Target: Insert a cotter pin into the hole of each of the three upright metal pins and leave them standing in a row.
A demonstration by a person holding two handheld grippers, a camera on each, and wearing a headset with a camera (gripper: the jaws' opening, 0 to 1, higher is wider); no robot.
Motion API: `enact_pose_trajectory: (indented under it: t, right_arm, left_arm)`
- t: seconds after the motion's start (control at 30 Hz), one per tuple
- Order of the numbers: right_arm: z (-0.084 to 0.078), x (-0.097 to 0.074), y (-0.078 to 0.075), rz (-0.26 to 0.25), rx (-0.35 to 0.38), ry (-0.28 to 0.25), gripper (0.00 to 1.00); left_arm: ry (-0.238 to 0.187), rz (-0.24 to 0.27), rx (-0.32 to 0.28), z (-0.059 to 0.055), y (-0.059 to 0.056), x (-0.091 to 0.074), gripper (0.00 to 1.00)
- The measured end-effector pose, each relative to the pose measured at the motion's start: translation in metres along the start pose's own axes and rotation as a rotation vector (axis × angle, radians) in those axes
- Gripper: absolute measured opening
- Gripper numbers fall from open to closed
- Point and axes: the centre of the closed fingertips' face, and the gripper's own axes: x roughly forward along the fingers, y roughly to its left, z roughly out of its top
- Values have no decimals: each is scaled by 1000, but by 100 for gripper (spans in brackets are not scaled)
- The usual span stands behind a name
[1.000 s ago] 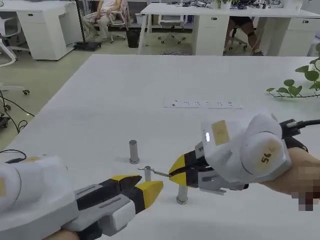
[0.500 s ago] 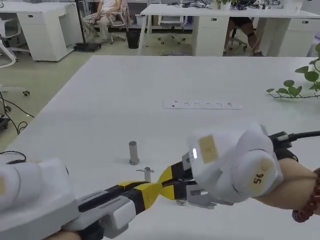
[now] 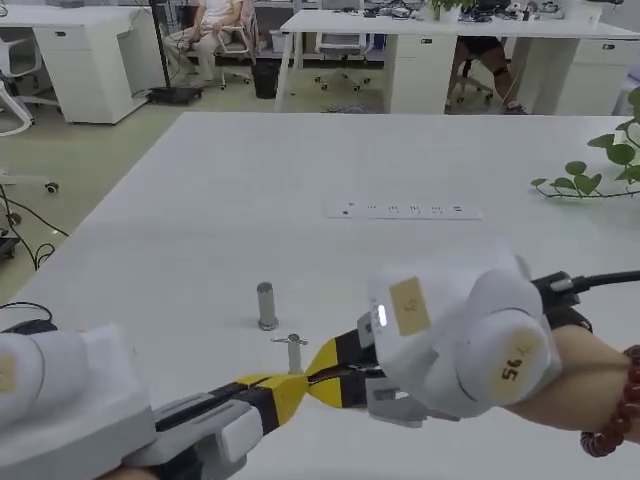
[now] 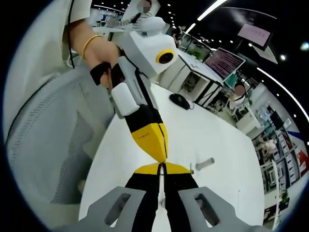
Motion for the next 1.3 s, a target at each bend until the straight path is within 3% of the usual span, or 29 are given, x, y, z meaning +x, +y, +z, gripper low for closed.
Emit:
enact_pose_trajectory:
  t: [0.33,0.7,1.0,1.3]
  right_arm:
    - [1,1,3,14,94,-33,4]
    - [-6,-7,2,54,308,-102,12]
    - [-11,-17,5,169,545,-204,18]
    - [-10,-20,19,264,559,-233,19]
  left_arm:
    - [0,-17,50,-1,0,-2,0]
    - [5,-21,122,2,6,-4,0]
    - [66,-76,220,-7,-1,-6,0]
    - [112,-149,334,-15,-12,-6,0]
